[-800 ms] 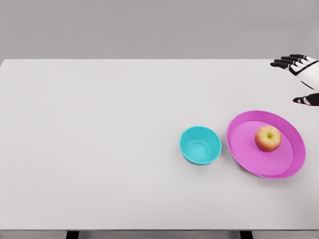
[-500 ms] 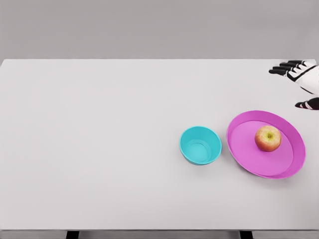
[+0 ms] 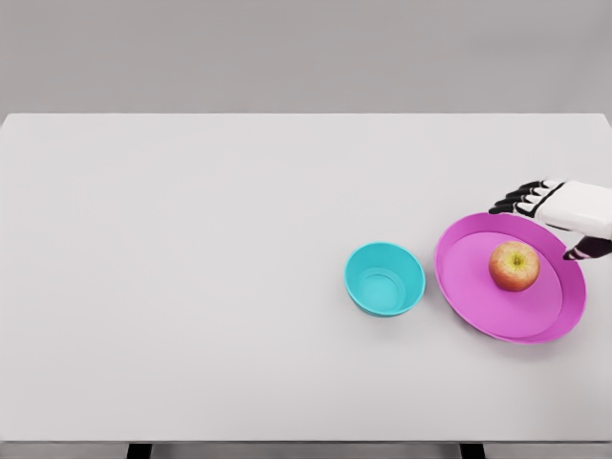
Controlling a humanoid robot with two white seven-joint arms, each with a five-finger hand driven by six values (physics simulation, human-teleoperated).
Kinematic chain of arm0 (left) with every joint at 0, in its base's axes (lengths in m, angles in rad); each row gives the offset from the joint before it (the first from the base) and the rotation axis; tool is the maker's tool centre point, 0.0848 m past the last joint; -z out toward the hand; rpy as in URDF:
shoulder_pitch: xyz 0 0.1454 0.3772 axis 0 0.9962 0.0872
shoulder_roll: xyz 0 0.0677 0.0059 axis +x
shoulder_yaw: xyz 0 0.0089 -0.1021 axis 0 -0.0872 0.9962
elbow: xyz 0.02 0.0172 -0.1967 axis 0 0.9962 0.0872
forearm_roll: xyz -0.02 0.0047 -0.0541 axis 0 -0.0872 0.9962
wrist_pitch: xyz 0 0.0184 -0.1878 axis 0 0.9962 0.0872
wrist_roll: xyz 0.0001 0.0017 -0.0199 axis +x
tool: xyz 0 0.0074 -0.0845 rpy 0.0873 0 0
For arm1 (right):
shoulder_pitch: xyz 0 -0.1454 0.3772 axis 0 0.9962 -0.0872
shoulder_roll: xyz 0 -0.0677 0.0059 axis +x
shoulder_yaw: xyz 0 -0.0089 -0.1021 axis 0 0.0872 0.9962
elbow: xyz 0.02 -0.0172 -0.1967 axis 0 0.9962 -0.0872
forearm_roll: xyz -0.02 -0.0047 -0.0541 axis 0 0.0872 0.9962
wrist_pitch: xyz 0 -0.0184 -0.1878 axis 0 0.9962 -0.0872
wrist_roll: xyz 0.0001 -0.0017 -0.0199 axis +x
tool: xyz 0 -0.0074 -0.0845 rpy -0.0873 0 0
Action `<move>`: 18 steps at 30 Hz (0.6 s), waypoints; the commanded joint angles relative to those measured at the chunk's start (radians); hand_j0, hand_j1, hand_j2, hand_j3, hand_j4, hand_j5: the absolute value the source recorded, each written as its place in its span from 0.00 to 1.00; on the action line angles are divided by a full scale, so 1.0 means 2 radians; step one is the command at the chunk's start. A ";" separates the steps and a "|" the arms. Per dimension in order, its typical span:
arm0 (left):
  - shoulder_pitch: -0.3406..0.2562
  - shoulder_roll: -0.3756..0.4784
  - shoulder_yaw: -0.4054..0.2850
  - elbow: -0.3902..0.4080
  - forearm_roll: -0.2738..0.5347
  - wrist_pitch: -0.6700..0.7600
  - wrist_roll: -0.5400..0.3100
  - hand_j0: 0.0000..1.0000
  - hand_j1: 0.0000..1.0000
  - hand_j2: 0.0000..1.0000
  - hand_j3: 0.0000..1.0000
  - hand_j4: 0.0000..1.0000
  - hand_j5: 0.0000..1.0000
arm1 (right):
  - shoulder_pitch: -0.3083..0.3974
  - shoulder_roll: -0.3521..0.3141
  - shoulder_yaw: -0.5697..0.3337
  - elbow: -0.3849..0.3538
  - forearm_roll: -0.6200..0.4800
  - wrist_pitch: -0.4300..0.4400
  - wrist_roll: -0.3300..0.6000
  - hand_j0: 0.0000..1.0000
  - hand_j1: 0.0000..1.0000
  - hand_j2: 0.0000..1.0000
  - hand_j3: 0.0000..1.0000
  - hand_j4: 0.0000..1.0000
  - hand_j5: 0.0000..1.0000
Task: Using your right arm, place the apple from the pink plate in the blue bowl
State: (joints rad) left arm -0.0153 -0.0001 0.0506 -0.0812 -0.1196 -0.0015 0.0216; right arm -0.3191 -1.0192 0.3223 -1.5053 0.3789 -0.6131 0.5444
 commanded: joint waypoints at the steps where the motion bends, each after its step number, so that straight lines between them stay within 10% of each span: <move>1: 0.000 0.000 0.000 0.000 0.000 0.000 0.000 1.00 1.00 1.00 1.00 1.00 1.00 | 0.000 0.015 0.002 0.002 -0.002 0.001 0.024 1.00 1.00 1.00 1.00 1.00 1.00; 18: 0.000 0.000 0.000 0.000 0.000 0.000 0.000 1.00 1.00 1.00 1.00 1.00 1.00 | 0.001 0.025 0.041 0.006 0.003 0.001 0.029 1.00 1.00 1.00 1.00 1.00 1.00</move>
State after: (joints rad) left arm -0.0153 -0.0001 0.0506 -0.0812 -0.1196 -0.0015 0.0216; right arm -0.3175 -0.9751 0.3966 -1.4987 0.3885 -0.6133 0.6020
